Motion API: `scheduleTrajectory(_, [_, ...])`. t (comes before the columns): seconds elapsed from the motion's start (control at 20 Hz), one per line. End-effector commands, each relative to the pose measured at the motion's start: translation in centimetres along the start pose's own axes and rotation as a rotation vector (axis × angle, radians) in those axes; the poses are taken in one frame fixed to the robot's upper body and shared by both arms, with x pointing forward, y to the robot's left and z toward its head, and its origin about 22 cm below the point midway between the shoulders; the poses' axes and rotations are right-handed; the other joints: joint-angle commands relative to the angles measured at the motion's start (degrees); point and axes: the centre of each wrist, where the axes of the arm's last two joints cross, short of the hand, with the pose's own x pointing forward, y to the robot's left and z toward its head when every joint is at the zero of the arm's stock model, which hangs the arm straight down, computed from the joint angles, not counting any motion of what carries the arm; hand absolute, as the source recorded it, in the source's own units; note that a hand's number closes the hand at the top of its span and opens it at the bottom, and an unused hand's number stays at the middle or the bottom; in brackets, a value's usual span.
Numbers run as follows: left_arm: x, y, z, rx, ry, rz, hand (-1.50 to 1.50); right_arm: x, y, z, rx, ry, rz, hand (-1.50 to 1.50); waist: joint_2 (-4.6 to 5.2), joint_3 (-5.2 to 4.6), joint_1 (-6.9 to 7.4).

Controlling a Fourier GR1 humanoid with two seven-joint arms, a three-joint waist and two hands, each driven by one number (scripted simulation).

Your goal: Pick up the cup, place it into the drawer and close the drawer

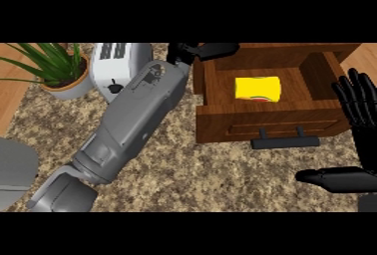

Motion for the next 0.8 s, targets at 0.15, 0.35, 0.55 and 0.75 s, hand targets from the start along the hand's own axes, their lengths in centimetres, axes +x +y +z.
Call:
scheduleTrajectory(0.15, [-1.2, -1.1, 0.6, -0.005, 0.072, -0.085, 1.50, 1.0, -1.5, -0.2, 0.015, 0.004, 0.005, -1.50, -0.01, 0.00, -0.44])
scheduleTrajectory(0.35, [-2.6, -1.2, 1.4, -0.038, 0.133, -0.172, 1.50, 0.8, -1.5, -0.1, 0.022, -0.010, 0.014, -1.50, 0.22, 0.02, -1.32])
scheduleTrajectory(0.55, [-3.2, -1.9, 2.2, -0.083, 0.147, -0.211, -1.50, 1.1, -1.6, -1.4, 0.022, -0.010, -0.004, -1.50, 0.43, 0.02, -1.87])
scheduleTrajectory(0.75, [-4.6, -1.8, 3.2, -0.092, 0.188, -0.309, -1.50, 1.2, -1.1, -1.7, 0.035, -0.030, 0.009, -1.50, 0.66, 0.03, -2.62])
